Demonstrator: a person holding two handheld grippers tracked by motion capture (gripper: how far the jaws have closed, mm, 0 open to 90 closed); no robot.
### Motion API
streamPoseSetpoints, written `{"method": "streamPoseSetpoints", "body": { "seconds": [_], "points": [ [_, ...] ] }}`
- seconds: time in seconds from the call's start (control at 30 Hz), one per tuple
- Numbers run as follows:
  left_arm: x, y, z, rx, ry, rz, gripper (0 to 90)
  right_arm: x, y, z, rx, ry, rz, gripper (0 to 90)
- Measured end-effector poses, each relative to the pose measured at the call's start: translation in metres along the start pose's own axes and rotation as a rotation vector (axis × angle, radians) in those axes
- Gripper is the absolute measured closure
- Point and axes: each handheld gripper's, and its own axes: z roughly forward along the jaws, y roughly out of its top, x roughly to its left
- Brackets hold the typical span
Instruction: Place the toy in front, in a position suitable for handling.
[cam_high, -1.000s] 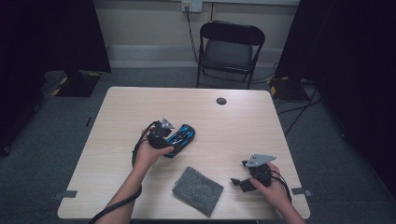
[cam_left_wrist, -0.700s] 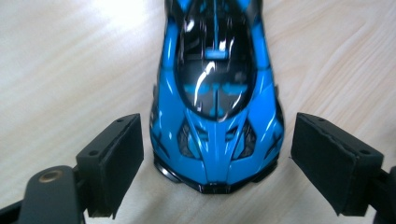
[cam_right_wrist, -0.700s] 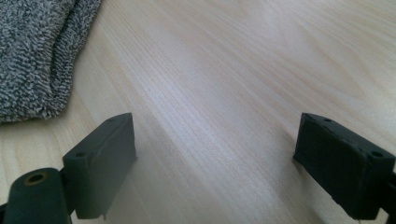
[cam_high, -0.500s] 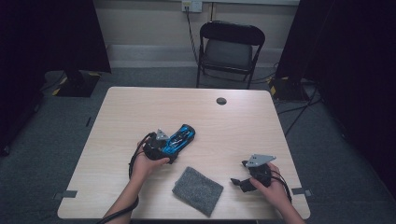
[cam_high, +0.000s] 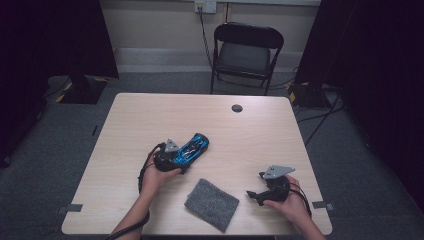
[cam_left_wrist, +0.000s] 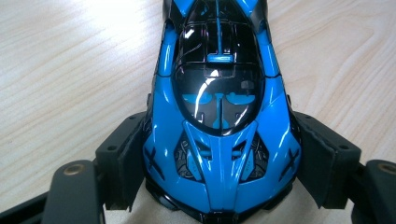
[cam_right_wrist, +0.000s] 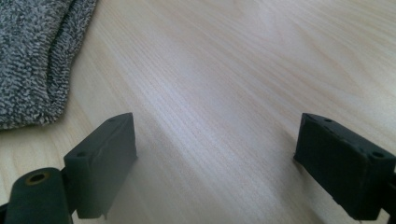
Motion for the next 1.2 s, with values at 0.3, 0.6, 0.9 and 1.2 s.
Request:
{"method": "streamPoseSetpoints", "body": {
  "seconds": [0.3,0.6,0.9,1.2],
  "points": [
    [0.0,0.0,0.0,-0.001,-0.002,0.001,25.8,0.004,0.002,-0.004,0.003,0.001,0.002,25.5],
    [0.0,0.0,0.0,0.0,0.002,-0.003,25.7,0.022,0.015,-0.01,-0.001,0.047,-0.007,28.6],
    [0.0,0.0,0.0,0.0,0.001,-0.004,25.7,0.033,0.024,-0.014,-0.005,0.084,0.0,32.0],
    [0.0,0.0,0.0,0.0,0.003,-0.002,25.6,0.057,0.039,-0.016,-0.059,0.146,-0.016,33.1]
  ]
}}
